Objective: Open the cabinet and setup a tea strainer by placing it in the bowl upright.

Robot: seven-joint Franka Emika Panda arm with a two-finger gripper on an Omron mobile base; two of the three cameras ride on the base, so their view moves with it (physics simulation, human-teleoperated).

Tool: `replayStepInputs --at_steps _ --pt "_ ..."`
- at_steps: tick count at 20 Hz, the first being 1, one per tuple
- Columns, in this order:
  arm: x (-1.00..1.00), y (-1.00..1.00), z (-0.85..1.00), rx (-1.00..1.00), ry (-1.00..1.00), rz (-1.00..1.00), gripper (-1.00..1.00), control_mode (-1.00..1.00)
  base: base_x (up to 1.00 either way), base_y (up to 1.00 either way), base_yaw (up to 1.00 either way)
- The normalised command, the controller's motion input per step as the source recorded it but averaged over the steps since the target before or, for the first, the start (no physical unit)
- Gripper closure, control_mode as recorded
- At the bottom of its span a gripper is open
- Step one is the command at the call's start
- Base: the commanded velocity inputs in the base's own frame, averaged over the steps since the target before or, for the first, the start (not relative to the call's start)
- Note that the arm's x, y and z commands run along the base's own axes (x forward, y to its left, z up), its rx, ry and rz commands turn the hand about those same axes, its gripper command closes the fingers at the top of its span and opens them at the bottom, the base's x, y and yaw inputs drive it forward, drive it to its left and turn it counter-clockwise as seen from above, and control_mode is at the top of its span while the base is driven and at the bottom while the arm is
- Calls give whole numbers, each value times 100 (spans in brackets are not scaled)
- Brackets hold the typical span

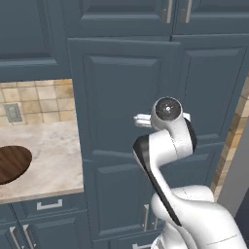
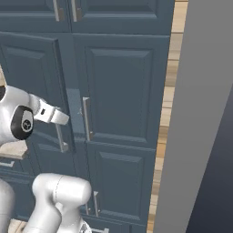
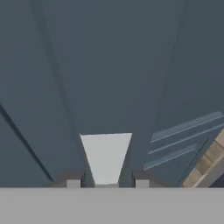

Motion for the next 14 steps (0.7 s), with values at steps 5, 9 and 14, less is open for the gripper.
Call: replayStepInputs --at_steps 5,9,14 --pt "-100 32 5 -1 -1 -13 100 -100 0 0 0" --pt "-100 43 0 -1 -3 -3 100 -100 0 0 0" --pt "-100 54 0 -1 -3 -1 100 -100 0 0 0"
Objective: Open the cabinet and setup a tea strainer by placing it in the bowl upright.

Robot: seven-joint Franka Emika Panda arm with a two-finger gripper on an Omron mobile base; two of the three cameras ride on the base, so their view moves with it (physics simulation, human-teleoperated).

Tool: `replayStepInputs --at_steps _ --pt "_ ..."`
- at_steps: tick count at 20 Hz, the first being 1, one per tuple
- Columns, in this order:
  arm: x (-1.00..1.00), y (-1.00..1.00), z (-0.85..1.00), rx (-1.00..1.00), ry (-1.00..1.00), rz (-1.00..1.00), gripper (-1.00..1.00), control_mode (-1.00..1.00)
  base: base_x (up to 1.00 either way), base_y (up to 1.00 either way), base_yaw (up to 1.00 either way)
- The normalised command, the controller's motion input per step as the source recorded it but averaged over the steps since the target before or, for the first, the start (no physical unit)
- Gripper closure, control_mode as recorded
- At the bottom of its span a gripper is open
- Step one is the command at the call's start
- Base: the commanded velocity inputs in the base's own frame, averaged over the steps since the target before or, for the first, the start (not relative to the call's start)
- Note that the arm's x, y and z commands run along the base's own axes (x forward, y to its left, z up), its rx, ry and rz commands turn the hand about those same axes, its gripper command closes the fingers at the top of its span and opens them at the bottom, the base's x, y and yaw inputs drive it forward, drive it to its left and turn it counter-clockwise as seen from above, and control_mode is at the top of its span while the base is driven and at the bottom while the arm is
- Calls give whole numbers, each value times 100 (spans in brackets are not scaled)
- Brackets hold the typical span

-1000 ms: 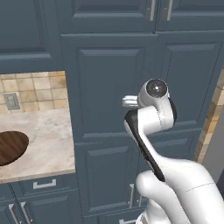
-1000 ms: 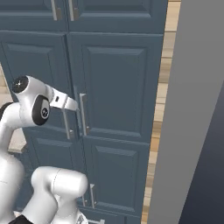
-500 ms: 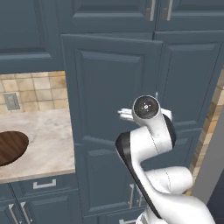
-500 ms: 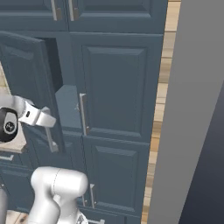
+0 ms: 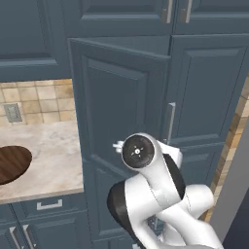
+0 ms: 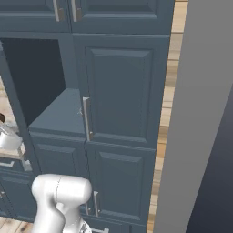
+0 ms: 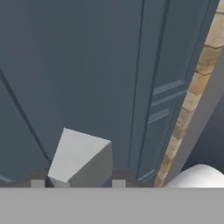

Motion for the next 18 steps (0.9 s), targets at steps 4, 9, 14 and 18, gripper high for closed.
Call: replayStepInputs --at_steps 4,9,14,18 --pt "-70 58 0 -4 0 -4 100 -100 0 0 0" --pt "-17 41 0 -1 0 -3 -100 -100 0 0 0" --pt "-10 11 0 -4 1 -4 -100 -100 0 0 0" --pt "-60 5 6 -2 0 -9 -100 -100 0 0 0"
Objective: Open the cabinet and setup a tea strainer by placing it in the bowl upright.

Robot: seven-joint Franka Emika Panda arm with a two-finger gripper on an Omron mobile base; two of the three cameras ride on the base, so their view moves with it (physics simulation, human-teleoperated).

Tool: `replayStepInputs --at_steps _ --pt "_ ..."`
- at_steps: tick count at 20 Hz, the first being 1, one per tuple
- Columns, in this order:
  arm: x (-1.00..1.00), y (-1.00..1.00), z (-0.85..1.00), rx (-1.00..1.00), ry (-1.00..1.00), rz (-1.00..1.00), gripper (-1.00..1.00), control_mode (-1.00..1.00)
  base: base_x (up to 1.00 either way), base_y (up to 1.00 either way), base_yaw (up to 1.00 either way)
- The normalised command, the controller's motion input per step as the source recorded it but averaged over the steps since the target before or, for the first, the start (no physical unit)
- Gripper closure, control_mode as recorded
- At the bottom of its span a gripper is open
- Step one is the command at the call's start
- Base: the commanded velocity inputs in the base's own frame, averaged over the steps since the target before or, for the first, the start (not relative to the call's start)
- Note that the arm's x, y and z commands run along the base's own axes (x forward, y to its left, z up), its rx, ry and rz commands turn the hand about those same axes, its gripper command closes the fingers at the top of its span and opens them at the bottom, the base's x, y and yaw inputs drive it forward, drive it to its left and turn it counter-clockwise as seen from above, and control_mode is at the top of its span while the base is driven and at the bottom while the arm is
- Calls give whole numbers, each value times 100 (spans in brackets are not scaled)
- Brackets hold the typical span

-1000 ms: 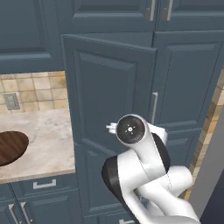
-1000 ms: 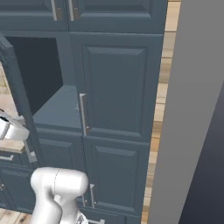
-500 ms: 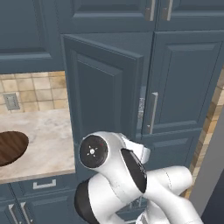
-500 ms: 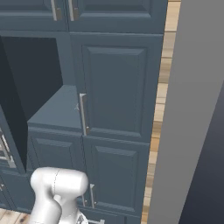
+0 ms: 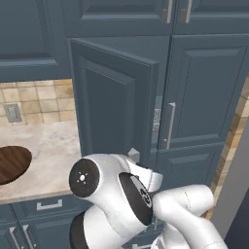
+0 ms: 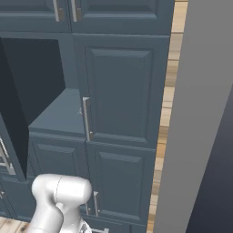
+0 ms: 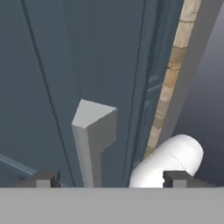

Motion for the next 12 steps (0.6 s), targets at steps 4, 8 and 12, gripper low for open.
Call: replayStepInputs --at_steps 4,8,12 --pt "-83 -5 30 2 0 -6 -100 -100 0 0 0" --pt "-52 -53 59 33 6 0 -100 -100 0 0 0" --pt "-9 -88 39 63 18 14 -100 -100 0 0 0"
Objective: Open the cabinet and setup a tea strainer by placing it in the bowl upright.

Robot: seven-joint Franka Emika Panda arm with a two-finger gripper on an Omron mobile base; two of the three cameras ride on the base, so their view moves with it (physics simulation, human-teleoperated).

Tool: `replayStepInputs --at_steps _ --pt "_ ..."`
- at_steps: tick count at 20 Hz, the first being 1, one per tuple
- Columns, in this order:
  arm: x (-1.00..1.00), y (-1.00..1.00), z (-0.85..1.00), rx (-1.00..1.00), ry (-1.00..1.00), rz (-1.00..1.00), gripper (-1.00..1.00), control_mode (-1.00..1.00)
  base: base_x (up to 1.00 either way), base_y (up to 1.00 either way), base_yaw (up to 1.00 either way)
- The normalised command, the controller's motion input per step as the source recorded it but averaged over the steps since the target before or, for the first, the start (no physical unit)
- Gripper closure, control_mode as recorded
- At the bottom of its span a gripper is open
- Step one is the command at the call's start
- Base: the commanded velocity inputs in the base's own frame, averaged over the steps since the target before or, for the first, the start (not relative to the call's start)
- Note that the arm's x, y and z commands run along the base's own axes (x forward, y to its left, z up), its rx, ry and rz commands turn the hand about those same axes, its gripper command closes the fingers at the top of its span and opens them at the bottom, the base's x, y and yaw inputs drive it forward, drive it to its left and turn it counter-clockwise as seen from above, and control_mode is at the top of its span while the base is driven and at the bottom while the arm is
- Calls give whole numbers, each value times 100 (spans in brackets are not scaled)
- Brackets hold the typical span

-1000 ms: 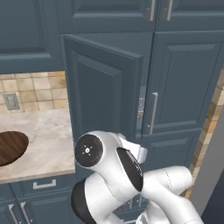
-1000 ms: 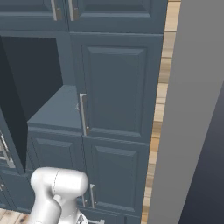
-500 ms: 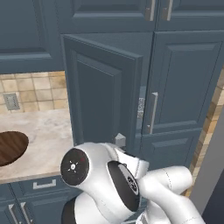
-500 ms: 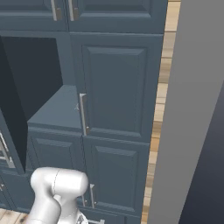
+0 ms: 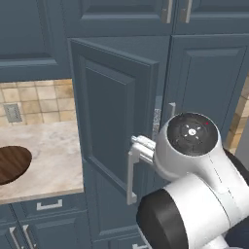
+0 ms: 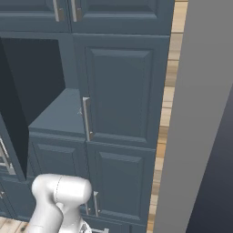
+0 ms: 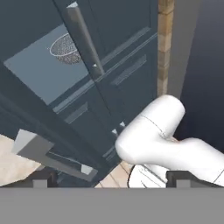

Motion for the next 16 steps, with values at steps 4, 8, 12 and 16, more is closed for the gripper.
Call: replayStepInputs --at_steps 4,8,12,16 --pt "0 -86 32 79 13 15 -100 -100 0 0 0" --pt "6 -77 21 67 6 6 -100 -100 0 0 0" --pt "25 -35 -3 45 1 1 -100 -100 0 0 0" --pt "45 13 -17 34 14 10 -100 -100 0 0 0"
